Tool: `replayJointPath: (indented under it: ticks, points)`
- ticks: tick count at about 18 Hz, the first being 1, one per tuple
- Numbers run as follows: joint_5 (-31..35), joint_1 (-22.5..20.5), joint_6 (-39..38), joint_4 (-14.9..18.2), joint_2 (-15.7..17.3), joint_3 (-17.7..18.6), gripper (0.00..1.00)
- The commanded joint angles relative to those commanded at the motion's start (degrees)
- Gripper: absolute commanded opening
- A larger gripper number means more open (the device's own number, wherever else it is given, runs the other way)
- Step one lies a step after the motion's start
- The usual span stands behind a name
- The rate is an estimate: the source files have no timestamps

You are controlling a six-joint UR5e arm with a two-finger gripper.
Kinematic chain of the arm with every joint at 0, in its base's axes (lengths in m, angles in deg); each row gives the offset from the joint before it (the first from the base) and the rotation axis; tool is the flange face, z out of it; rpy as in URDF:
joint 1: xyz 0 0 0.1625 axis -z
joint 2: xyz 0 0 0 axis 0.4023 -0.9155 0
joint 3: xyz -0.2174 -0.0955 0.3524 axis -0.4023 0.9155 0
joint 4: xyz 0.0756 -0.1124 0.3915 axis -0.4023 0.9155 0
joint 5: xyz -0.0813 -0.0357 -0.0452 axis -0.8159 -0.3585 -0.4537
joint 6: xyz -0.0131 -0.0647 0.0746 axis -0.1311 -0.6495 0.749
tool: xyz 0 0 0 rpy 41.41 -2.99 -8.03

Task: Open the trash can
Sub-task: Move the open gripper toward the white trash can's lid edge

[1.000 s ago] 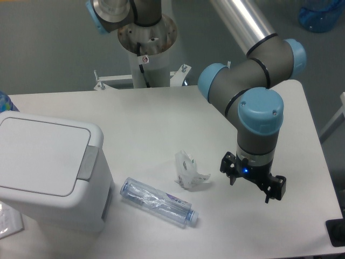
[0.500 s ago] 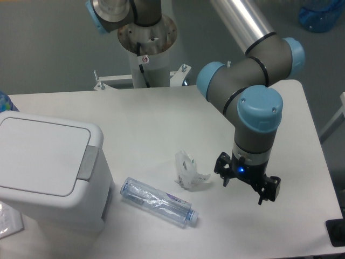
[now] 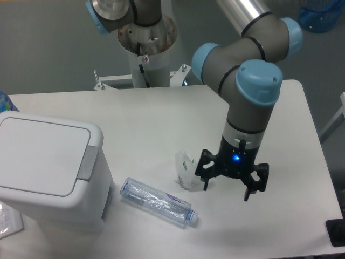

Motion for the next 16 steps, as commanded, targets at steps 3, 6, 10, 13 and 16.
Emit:
replayJointPath:
  ticks: [3, 6, 10, 13, 16]
  points:
    - [-4.0, 2.0, -3.4, -0.6, 2.3, 0.1, 1.00]
    - [-9.0, 3.8, -4.7, -2.8, 3.3, 0.3, 1.00]
    - [-9.2, 6.7, -8.7, -2.9, 5.0, 0.1, 1.00]
    - [-9.0, 8.8, -10.0, -2.9, 6.3, 1.1, 1.00]
    - [-8.4, 9.2, -9.6, -3.2, 7.0, 3.2, 1.00]
